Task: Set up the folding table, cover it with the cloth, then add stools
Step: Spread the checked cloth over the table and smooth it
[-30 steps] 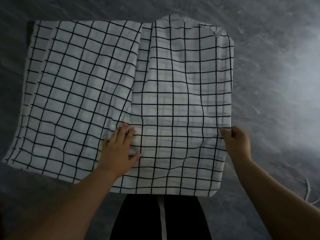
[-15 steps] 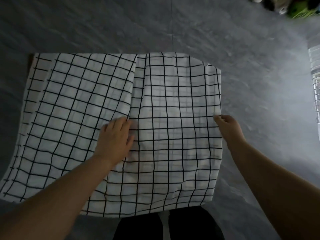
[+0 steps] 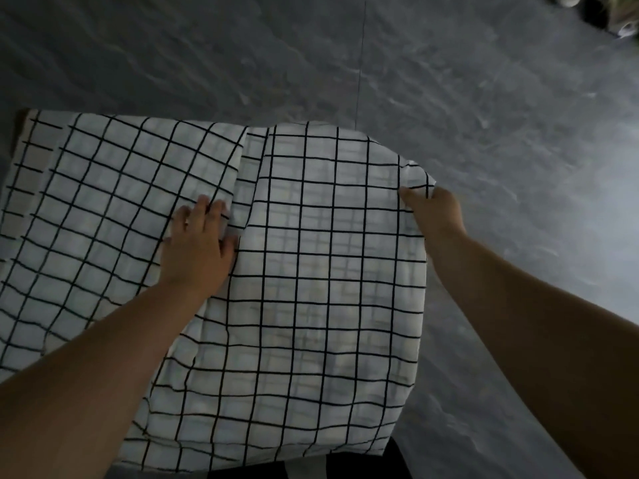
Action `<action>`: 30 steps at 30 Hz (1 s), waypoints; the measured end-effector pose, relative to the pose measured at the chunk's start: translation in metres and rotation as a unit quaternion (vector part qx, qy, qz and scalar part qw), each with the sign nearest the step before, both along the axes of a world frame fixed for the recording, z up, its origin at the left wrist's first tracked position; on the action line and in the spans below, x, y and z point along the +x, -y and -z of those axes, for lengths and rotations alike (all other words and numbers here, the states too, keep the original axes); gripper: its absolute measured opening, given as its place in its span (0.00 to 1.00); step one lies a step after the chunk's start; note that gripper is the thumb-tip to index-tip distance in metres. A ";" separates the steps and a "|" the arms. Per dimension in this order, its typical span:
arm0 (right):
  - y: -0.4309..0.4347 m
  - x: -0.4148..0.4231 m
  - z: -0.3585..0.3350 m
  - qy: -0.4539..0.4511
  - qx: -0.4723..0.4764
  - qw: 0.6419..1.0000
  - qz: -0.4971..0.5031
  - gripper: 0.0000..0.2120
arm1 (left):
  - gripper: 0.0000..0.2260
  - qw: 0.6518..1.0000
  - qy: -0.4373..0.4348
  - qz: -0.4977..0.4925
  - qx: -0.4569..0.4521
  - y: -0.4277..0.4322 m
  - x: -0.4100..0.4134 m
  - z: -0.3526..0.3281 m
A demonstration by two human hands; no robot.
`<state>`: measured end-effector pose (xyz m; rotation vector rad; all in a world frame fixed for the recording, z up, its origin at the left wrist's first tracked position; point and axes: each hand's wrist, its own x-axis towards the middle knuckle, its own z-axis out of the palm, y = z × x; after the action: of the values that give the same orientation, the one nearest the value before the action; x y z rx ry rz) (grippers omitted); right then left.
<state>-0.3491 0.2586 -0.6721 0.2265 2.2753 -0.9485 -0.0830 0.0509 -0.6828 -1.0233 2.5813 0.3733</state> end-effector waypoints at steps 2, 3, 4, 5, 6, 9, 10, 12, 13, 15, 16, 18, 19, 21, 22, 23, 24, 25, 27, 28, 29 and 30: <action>-0.005 -0.006 -0.005 -0.002 -0.039 0.999 0.023 0.15 | 0.27 1.000 0.011 -0.025 0.003 -0.004 -0.003 0.000; -0.008 -0.008 -0.008 -0.004 -0.057 0.998 0.025 0.12 | 0.27 0.999 0.018 -0.046 0.014 -0.006 -0.006 0.000; -0.013 -0.010 -0.010 -0.007 -0.073 0.997 0.028 0.09 | 0.27 0.997 0.021 -0.070 0.025 -0.010 -0.009 -0.001; -0.018 -0.012 -0.013 -0.010 -0.087 0.996 0.035 0.06 | 0.28 0.995 0.023 -0.089 0.032 -0.012 -0.011 -0.002; -0.025 -0.014 -0.014 -0.016 -0.096 0.994 0.045 0.03 | 0.28 0.994 0.023 -0.102 0.036 -0.014 -0.014 -0.002; -0.046 -0.021 -0.010 -0.038 -0.070 0.993 0.084 0.04 | 0.28 0.993 0.043 -0.110 0.025 -0.015 -0.018 -0.002; -0.051 -0.022 -0.007 -0.042 -0.055 0.994 0.084 0.03 | 0.29 0.992 0.054 -0.111 0.024 -0.014 -0.019 -0.001; -0.055 -0.025 -0.003 -0.051 -0.035 0.995 0.072 0.04 | 0.29 0.991 0.062 -0.114 0.027 -0.014 -0.020 -0.004; -0.055 -0.025 -0.001 -0.057 -0.030 0.996 0.065 0.05 | 0.29 0.991 0.064 -0.113 0.024 -0.014 -0.020 -0.006; -0.050 -0.024 0.001 -0.064 -0.007 0.996 0.053 0.07 | 0.30 0.992 0.079 -0.097 0.005 -0.011 -0.020 -0.011; -0.046 -0.022 0.002 -0.061 0.012 0.997 0.052 0.07 | 0.30 0.993 0.085 -0.082 -0.006 -0.009 -0.020 -0.014; -0.040 -0.014 0.002 -0.088 0.086 0.992 0.041 0.23 | 0.29 0.996 0.078 -0.043 -0.023 -0.004 -0.019 -0.018; -0.035 -0.006 -0.001 -0.132 0.116 0.984 0.027 0.30 | 0.29 0.997 0.069 -0.022 -0.033 0.000 -0.018 -0.021; -0.020 0.016 -0.011 -0.240 0.119 0.962 -0.058 0.33 | 0.27 0.998 0.043 0.016 -0.047 0.010 -0.016 -0.023; -0.009 0.032 -0.016 -0.273 0.109 0.946 -0.138 0.32 | 0.26 0.998 0.033 0.033 -0.048 0.016 -0.015 -0.024; 0.003 0.048 -0.022 -0.287 0.099 0.925 -0.228 0.31 | 0.26 0.997 0.024 0.050 -0.046 0.023 -0.015 -0.024; 0.019 0.065 -0.024 -0.290 0.085 0.902 -0.309 0.31 | 0.24 0.997 0.014 0.068 -0.040 0.032 -0.012 -0.024; 0.034 0.080 -0.024 -0.287 0.070 0.879 -0.374 0.30 | 0.23 0.996 0.003 0.087 -0.031 0.039 -0.011 -0.025; 0.066 0.107 -0.024 -0.276 0.053 0.846 -0.453 0.30 | 0.20 0.992 -0.034 0.120 -0.007 0.053 -0.007 -0.027; 0.083 0.119 -0.022 -0.271 0.047 0.841 -0.466 0.30 | 0.19 0.989 -0.053 0.135 0.010 0.061 -0.003 -0.029; 0.100 0.131 -0.022 -0.265 0.039 0.843 -0.467 0.29 | 0.19 0.985 -0.071 0.153 0.026 0.069 0.000 -0.032; 0.117 0.140 -0.021 -0.257 0.033 0.850 -0.458 0.28 | 0.20 0.980 -0.085 0.178 0.036 0.079 0.004 -0.035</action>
<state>-0.2087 0.1417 -0.6515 -1.1259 2.4214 -0.4209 -0.0793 -0.0281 -0.6480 -0.5071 2.8070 0.4721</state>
